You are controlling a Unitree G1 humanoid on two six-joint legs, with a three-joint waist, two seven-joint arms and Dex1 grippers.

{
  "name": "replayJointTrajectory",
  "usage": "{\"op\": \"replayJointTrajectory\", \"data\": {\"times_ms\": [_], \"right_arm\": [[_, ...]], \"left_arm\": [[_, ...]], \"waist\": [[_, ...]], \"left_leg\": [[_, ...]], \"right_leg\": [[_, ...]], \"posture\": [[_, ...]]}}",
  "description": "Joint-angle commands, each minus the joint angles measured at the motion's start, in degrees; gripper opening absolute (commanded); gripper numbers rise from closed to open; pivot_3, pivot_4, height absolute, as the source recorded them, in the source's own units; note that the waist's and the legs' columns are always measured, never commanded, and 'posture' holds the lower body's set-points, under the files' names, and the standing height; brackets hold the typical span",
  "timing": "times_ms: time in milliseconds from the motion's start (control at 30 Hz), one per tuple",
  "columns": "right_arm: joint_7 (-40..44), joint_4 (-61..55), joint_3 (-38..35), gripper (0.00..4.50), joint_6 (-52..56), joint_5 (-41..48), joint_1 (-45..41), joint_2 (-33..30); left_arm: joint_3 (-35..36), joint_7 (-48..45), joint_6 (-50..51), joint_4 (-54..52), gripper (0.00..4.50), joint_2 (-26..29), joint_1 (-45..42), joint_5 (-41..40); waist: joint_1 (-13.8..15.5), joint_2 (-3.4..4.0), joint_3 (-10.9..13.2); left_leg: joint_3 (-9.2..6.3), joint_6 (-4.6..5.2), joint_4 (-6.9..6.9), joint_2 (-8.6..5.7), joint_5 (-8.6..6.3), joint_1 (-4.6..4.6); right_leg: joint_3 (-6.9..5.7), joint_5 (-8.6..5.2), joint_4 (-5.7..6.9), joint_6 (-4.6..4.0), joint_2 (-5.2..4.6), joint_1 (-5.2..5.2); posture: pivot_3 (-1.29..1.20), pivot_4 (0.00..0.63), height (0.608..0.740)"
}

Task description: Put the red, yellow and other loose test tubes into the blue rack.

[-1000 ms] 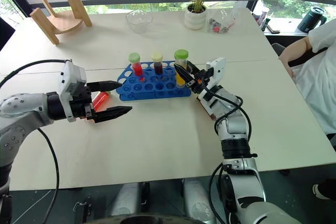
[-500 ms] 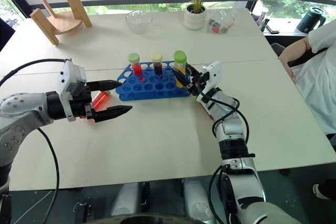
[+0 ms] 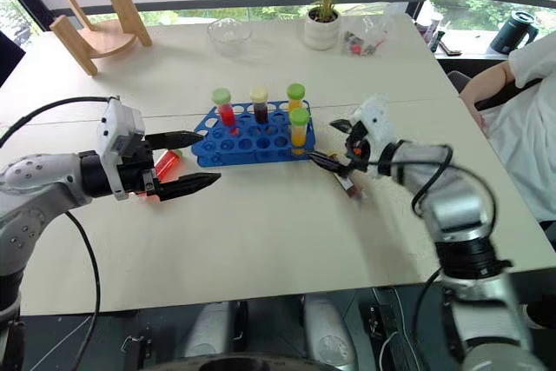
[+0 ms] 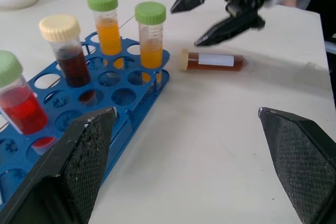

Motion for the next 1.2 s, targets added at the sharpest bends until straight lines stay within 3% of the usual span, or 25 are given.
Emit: {"op": "replayJointTrajectory", "data": {"times_ms": [33, 167, 367, 467, 633, 667, 867, 933, 1000, 1200], "right_arm": [[2.79, -0.39, 8.03, 4.45, 17.74, 2.17, -8.17, -4.63], [3.43, 4.15, 16.07, 4.45, 20.8, 0.31, -12.82, -5.06], [4.25, 11.95, 23.35, 4.45, 16.58, -3.23, -13.81, -3.5], [5.27, 13.62, 25.3, 3.58, 13.94, -4.65, -13.75, -2.94], [6.9, 11.12, 24.59, 1.12, 12.42, -5.03, -13.52, -2.57], [7.17, 10.22, 24.26, 0.85, 11.92, -5.05, -13.17, -2.78], [11.4, -5.4, 13.58, 0.85, 8.71, 3.35, -6.81, -3.03], [9.03, -8.85, 8.77, 0.85, 7.11, 6.67, -4.06, 1.83], [2.33, -8.64, 4.2, 0.85, -1.26, 6.83, -0.73, 11.4], [-12.02, 3.18, 3.38, 0.85, -34.93, -2.21, 5.9, 34.94]], "left_arm": [[-0.69, 0.17, -1.81, -0.45, 4.5, -0.68, -0.6, 1.04], [-1.1, 0.15, -2.74, -0.22, 4.5, -1.46, -0.59, 1.96], [-0.22, 0.76, -3.18, -1.24, 4.5, -1.8, 0.97, 2.44], [0.37, 1.34, -3.2, -1.82, 4.5, -1.76, 1.8, 2.36], [0.97, 1.58, -3.09, -2.09, 4.5, -1.43, 2.37, 2.28], [0.99, 1.6, -3.07, -2.04, 4.5, -1.38, 2.34, 2.29], [2.85, 1.28, -2.15, -2.05, 4.5, 0.01, 2.82, 1.22], [3.72, 1.1, -1.69, -1.74, 4.5, 0.63, 3.08, 0.76], [4.28, 0.78, -1.3, -1.49, 4.5, 1.41, 3.2, 0.42], [5.5, -0.19, 0.6, -0.65, 4.5, 3.76, 2.98, -0.97]], "waist": [[-0.08, 0.0, 0.0], [-0.04, -0.08, -0.04], [0.5, -0.11, -0.04], [0.46, -0.18, -0.08], [0.41, -0.19, -0.09], [0.43, -0.19, -0.09], [0.61, -0.17, -0.07], [0.5, -0.18, -0.07], [0.4, -0.36, -0.17], [0.1, -0.5, -0.21]], "left_leg": [[-0.02, 0.0, -0.01, 0.0, 0.0, -0.01], [-0.01, 0.02, 0.0, -0.01, -0.01, -0.06], [0.07, 0.04, 0.02, -0.04, -0.02, -0.18], [0.06, 0.04, 0.04, -0.02, -0.02, -0.13], [0.06, 0.04, 0.05, -0.01, -0.02, -0.11], [0.05, 0.04, 0.04, -0.01, -0.02, -0.11], [0.02, 0.04, -0.04, 0.0, -0.03, -0.16], [0.02, 0.05, -0.03, 0.0, -0.03, -0.17], [0.0, 0.05, -0.01, 0.0, -0.03, -0.15], [-0.02, 0.01, 0.03, -0.01, -0.01, -0.11]], "right_leg": [[-0.01, 0.0, -0.01, -0.01, 0.0, 0.0], [-0.03, -0.02, -0.06, -0.02, -0.02, -0.01], [-0.01, -0.02, -0.12, 0.02, -0.09, -0.08], [-0.01, -0.01, -0.1, 0.02, -0.07, -0.06], [-0.01, -0.02, -0.09, 0.01, -0.06, -0.04], [-0.02, -0.02, -0.09, 0.01, -0.05, -0.04], [-0.03, -0.03, -0.09, 0.01, -0.05, -0.11], [-0.03, -0.02, -0.09, 0.01, -0.05, -0.12], [-0.04, -0.02, -0.08, 0.02, -0.04, -0.08], [-0.07, -0.01, -0.07, 0.03, -0.05, 0.0]], "posture": [[0.0, 0.15, 0.74], [0.0, 0.15, 0.74], [0.0, 0.15, 0.74], [0.0, 0.15, 0.74], [0.0, 0.15, 0.74], [0.0, 0.15, 0.74], [0.0, 0.15, 0.74], [0.0, 0.15, 0.74], [0.0, 0.15, 0.74], [0.0, 0.15, 0.74]]}}
